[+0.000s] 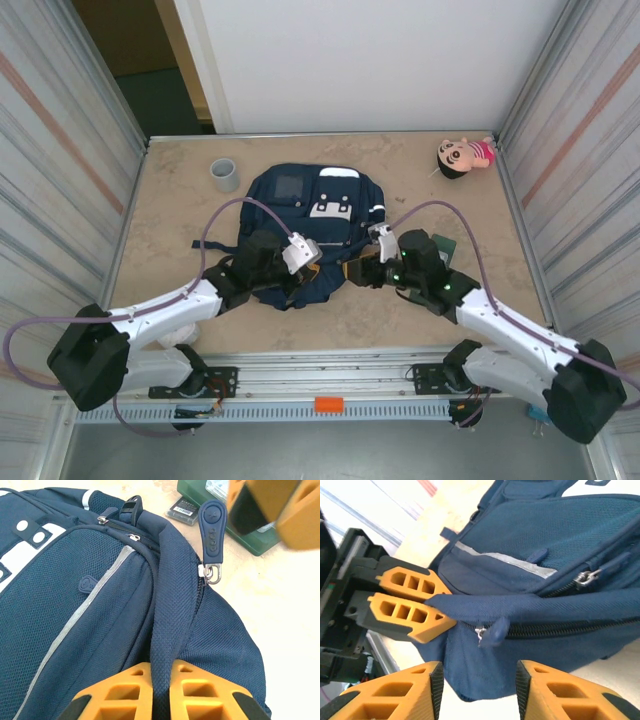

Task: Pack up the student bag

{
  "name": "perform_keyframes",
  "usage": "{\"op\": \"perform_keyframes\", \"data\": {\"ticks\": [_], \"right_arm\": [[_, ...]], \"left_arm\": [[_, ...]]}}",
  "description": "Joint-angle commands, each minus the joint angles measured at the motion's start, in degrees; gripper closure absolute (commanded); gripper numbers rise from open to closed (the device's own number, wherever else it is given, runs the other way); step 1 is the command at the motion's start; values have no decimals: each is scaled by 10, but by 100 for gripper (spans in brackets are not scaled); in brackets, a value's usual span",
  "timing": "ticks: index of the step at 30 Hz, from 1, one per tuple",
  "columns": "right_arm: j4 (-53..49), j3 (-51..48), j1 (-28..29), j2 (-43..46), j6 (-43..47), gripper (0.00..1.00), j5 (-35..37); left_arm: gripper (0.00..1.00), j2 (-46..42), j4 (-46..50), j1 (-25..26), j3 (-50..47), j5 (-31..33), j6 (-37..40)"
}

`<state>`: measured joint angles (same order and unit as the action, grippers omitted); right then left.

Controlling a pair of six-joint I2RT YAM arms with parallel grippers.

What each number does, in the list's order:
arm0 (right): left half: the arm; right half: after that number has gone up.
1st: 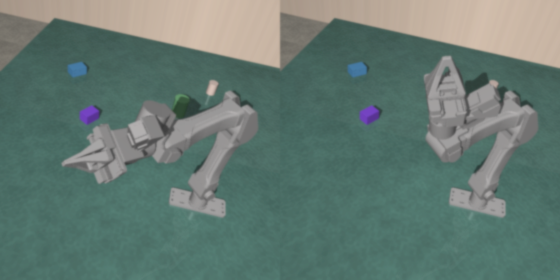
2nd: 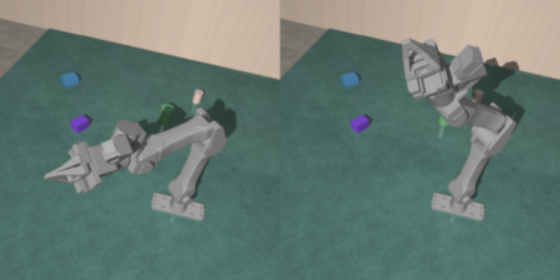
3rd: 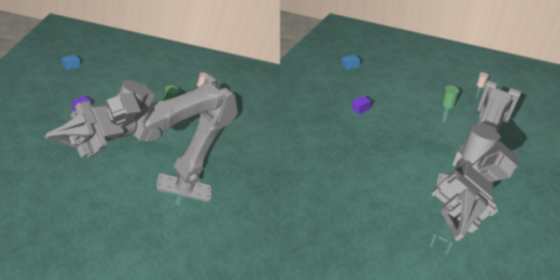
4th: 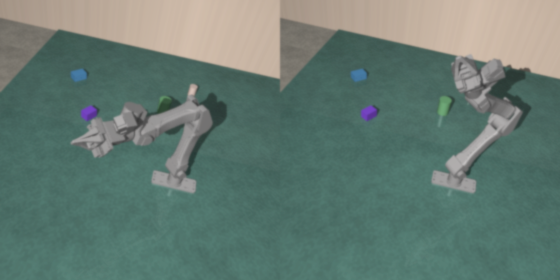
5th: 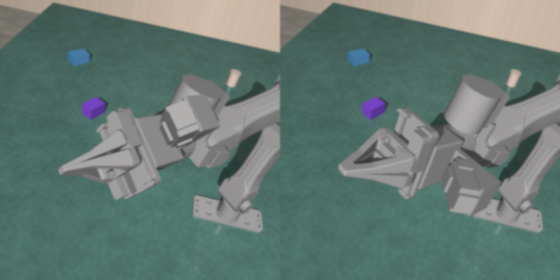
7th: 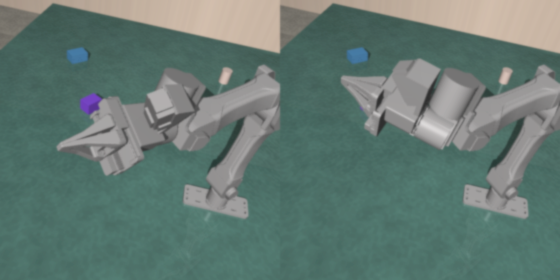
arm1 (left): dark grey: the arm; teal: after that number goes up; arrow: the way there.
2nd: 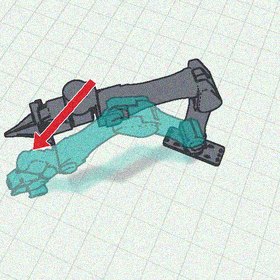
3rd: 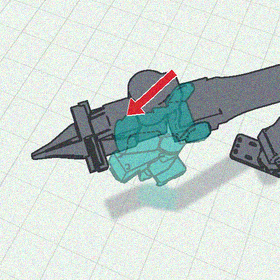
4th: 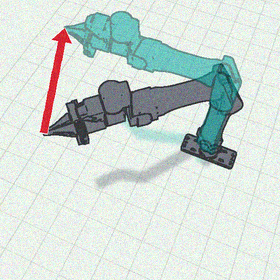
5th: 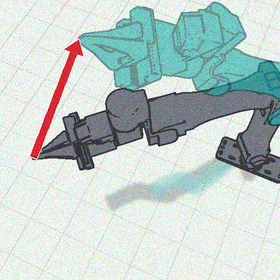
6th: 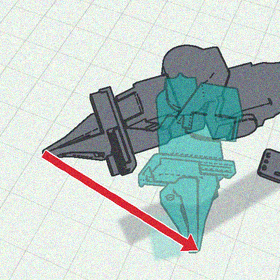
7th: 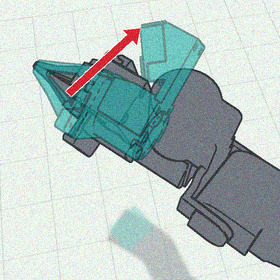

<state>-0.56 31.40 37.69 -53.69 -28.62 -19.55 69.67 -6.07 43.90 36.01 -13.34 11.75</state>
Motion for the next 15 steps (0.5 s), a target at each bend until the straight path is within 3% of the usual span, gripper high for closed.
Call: {"op": "perform_keyframes", "data": {"ticks": [1,4,9,15], "right_arm": [[-42,-19,-23,51,-32,52,-25],[-66,-19,-53,68,-72,42,-47],[-53,26,-72,38,-109,42,-109],[-41,78,-59,-46,-124,51,-142]], "left_arm": [[98,-23,-45,-9,13,-9,-12],[98,-22,-47,-8,11,-19,-8],[98,-15,-42,-8,13,-18,-3],[98,-13,-46,-8,15,-20,-7]]}}
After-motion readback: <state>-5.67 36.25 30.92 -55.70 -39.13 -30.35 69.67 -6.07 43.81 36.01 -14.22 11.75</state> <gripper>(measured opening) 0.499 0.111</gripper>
